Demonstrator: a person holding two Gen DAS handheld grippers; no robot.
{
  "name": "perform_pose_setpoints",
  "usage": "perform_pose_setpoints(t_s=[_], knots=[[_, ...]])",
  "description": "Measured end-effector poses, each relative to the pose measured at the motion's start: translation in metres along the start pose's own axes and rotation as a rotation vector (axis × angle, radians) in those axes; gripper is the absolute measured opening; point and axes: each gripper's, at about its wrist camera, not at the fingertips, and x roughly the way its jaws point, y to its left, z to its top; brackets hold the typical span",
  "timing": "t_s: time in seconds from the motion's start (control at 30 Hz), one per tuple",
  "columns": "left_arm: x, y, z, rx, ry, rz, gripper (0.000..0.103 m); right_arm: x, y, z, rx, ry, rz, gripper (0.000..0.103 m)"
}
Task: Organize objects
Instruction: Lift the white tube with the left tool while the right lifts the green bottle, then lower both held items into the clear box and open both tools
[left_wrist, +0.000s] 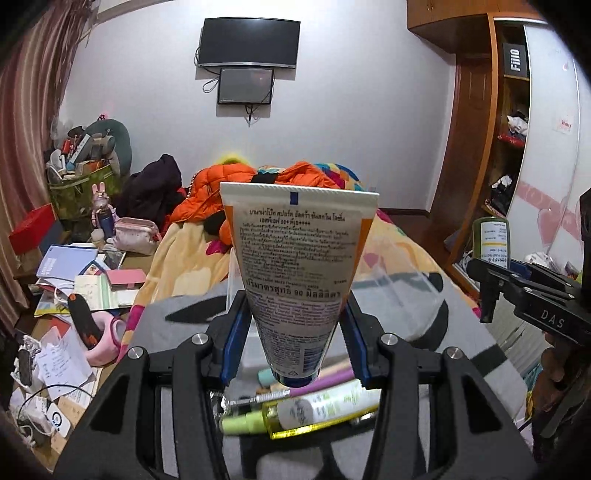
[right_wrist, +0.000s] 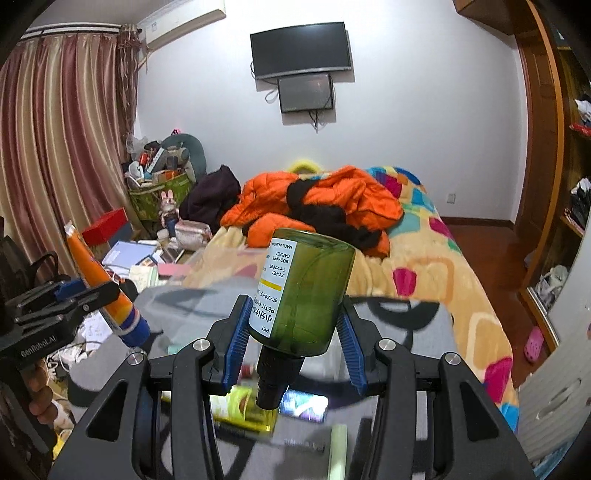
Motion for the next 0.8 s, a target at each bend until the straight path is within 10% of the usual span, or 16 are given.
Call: perform_pose_setpoints(t_s=[0.8], knots=[[0.104,0.009,0.024,0.001,0.125,0.002,0.048,0.098,0.011,0.022,-0.100,0.094,-0.110,0.042]])
